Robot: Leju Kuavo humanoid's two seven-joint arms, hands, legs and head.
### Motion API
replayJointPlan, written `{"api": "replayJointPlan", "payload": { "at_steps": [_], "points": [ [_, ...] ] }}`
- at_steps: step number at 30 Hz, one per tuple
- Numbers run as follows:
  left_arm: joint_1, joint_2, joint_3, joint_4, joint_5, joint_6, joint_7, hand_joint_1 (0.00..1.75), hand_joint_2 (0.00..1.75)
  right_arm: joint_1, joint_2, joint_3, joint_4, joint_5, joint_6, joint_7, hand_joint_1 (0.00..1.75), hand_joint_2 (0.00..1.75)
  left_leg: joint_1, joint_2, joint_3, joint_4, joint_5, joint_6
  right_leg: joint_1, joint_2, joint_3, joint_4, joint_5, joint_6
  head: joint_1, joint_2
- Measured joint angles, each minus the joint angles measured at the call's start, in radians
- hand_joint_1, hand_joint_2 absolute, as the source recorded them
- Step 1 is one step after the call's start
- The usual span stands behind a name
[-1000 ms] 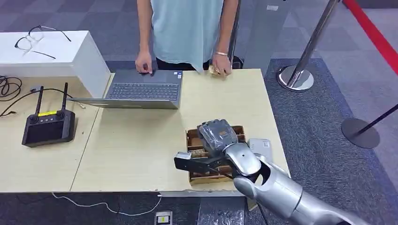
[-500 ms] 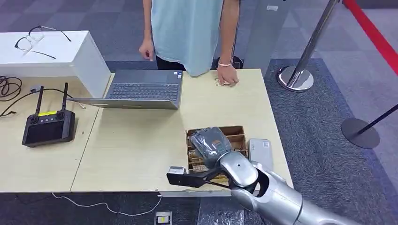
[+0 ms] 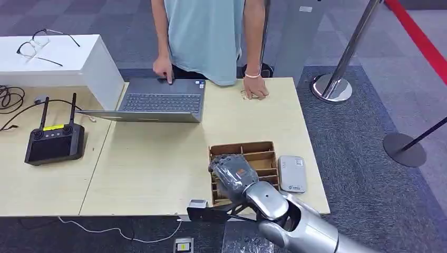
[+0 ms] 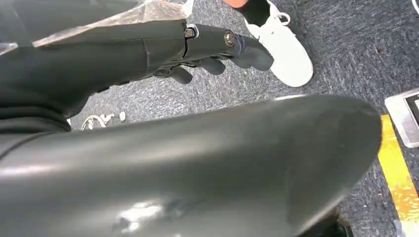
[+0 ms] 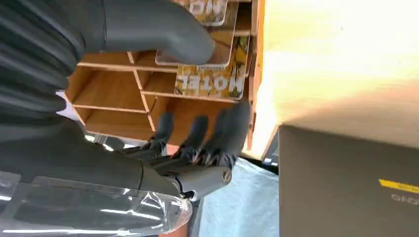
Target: Pass the card to the sensor for recognition and then transmit it.
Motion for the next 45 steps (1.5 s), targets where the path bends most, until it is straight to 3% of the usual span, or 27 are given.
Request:
{"api": "replayJointPlan", "payload": {
  "at_steps": [16, 26, 30, 37, 39, 40, 41, 42, 45],
  "points": [
    [0.0, 0.0, 0.0, 0.0, 0.0, 0.0, 0.0, 0.0, 0.0, 0.01, -0.002, -0.001, 0.001, -0.011, -0.002, -0.001, 0.87, 1.75, 0.0, 0.0, 0.0, 0.0, 0.0, 0.0, 0.0, 0.0, 0.0, 0.0, 0.0, 0.0, 0.0, 0.0],
    [0.001, 0.0, 0.0, 0.0, 0.001, 0.0, 0.006, 0.0, 0.0, 0.019, -0.007, -0.001, 0.004, -0.013, -0.002, -0.001, 0.86, 1.75, 0.0, 0.0, 0.0, 0.0, 0.0, 0.0, 0.0, 0.0, 0.0, 0.0, 0.0, 0.0, 0.0, 0.0],
    [0.001, 0.0, 0.0, 0.0, 0.0, 0.0, 0.011, 0.0, 0.0, 0.022, -0.01, -0.002, 0.011, -0.017, -0.002, 0.0, 0.94, 1.75, 0.0, 0.0, 0.0, 0.0, 0.0, 0.0, 0.0, 0.0, 0.0, 0.0, 0.0, 0.0, 0.0, 0.0],
    [0.001, 0.0, 0.0, 0.0, 0.0, 0.0, 0.011, 0.0, 0.0, 0.026, -0.011, -0.004, 0.029, -0.033, -0.007, 0.005, 0.91, 1.75, 0.0, 0.0, 0.0, 0.0, 0.0, 0.0, 0.0, 0.0, 0.0, 0.0, 0.0, 0.0, 0.0, 0.0],
    [0.001, 0.001, 0.0, 0.0, 0.0, 0.0, 0.011, 0.0, 0.0, 0.027, -0.011, -0.005, 0.034, -0.034, -0.011, 0.005, 1.13, 1.75, 0.0, 0.0, 0.0, 0.0, 0.0, 0.0, 0.0, 0.0, 0.0, 0.0, 0.0, 0.0, 0.0, 0.0],
    [0.001, 0.001, 0.0, 0.0, 0.0, 0.0, 0.011, 0.0, 0.0, 0.027, -0.011, -0.006, 0.037, -0.034, -0.013, 0.005, 1.13, 1.75, 0.0, 0.0, 0.0, 0.0, 0.0, 0.0, 0.0, 0.0, 0.0, 0.0, 0.0, 0.0, 0.0, 0.0],
    [0.001, 0.001, 0.0, 0.0, 0.0, 0.0, 0.011, 0.0, 0.0, 0.027, -0.011, -0.006, 0.04, -0.036, -0.015, 0.005, 1.36, 1.75, 0.0, 0.0, 0.001, 0.0, 0.0, 0.0, 0.0, 0.0, 0.0, 0.0, 0.0, 0.0, 0.0, 0.0],
    [0.001, 0.001, 0.0, 0.0, 0.0, 0.0, 0.011, 0.0, 0.0, 0.028, -0.011, -0.008, 0.042, -0.036, -0.017, 0.005, 1.75, 1.75, 0.0, 0.0, 0.001, 0.0, 0.0, 0.0, 0.0, 0.0, 0.0, 0.0, 0.0, 0.0, 0.0, 0.0],
    [0.001, 0.001, 0.0, 0.0, 0.0, 0.0, 0.011, 0.0, 0.0, 0.029, -0.01, -0.008, 0.045, -0.037, -0.021, 0.001, 1.75, 1.75, 0.0, 0.0, 0.001, 0.0, 0.0, 0.0, 0.0, 0.0, 0.001, 0.0, 0.0, 0.0, 0.0, 0.0]
  ]
}}
